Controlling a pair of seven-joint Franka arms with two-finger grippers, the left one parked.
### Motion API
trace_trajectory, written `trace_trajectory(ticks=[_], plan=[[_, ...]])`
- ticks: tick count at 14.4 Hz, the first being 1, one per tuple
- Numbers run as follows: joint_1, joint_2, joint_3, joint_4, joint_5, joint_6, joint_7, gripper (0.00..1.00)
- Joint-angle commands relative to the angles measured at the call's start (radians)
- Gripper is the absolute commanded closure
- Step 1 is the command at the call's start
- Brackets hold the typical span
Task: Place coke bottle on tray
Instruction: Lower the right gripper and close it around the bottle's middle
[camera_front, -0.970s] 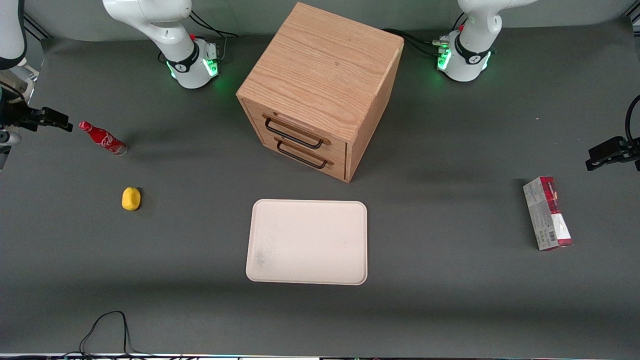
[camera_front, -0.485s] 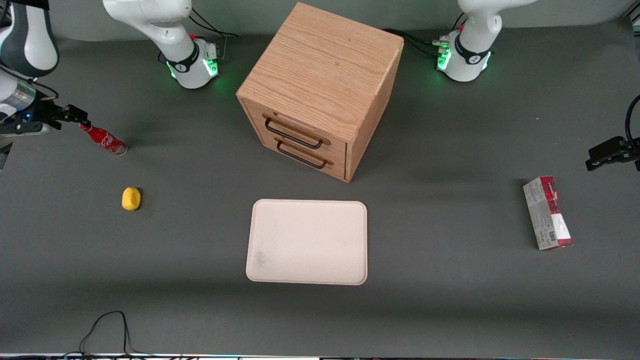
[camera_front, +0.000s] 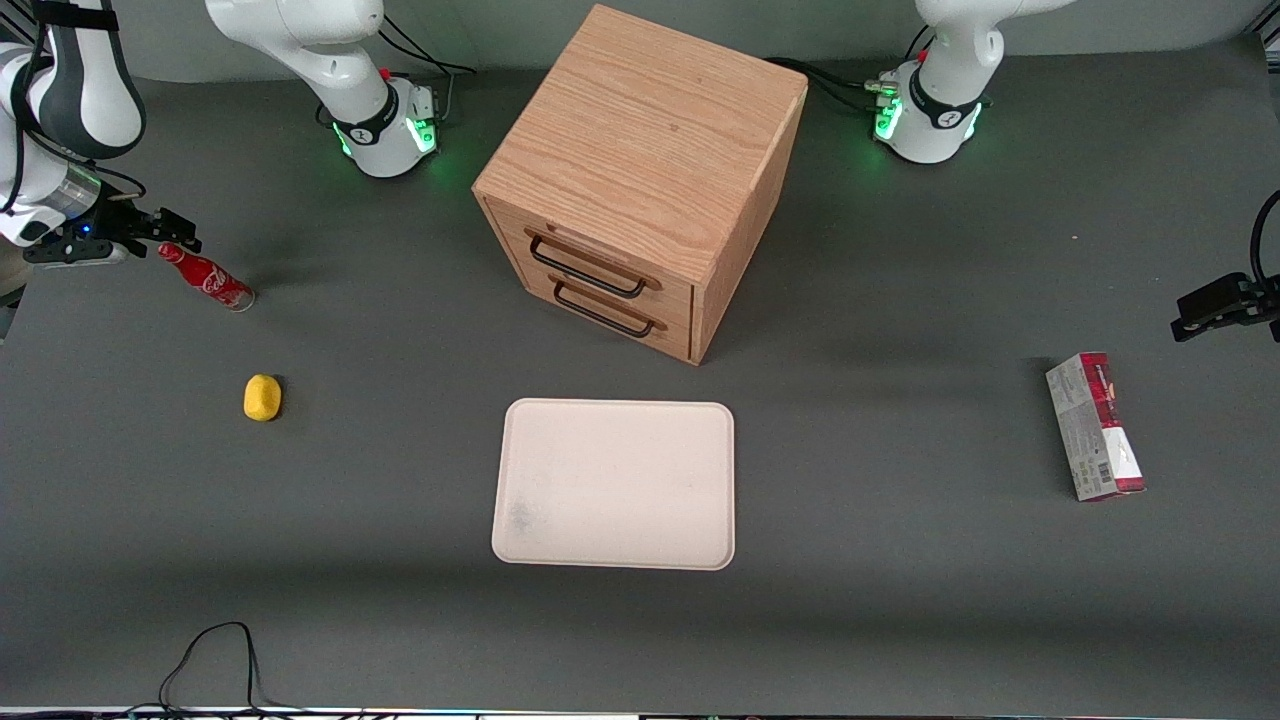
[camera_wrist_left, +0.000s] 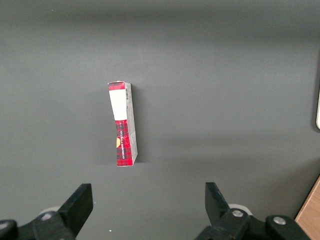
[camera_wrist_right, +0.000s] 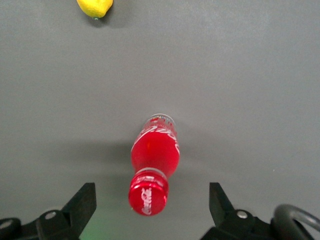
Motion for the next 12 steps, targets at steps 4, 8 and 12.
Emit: trace_trajectory(ticks=[4, 8, 12], plan=[[0.008, 0.048, -0.034, -0.012, -0.011, 0.066, -0.050, 0.09], [0.010, 0.048, -0.034, -0.010, -0.008, 0.061, -0.050, 0.50], [0.027, 0.048, -0.033, -0.004, 0.006, 0.058, -0.047, 0.88]])
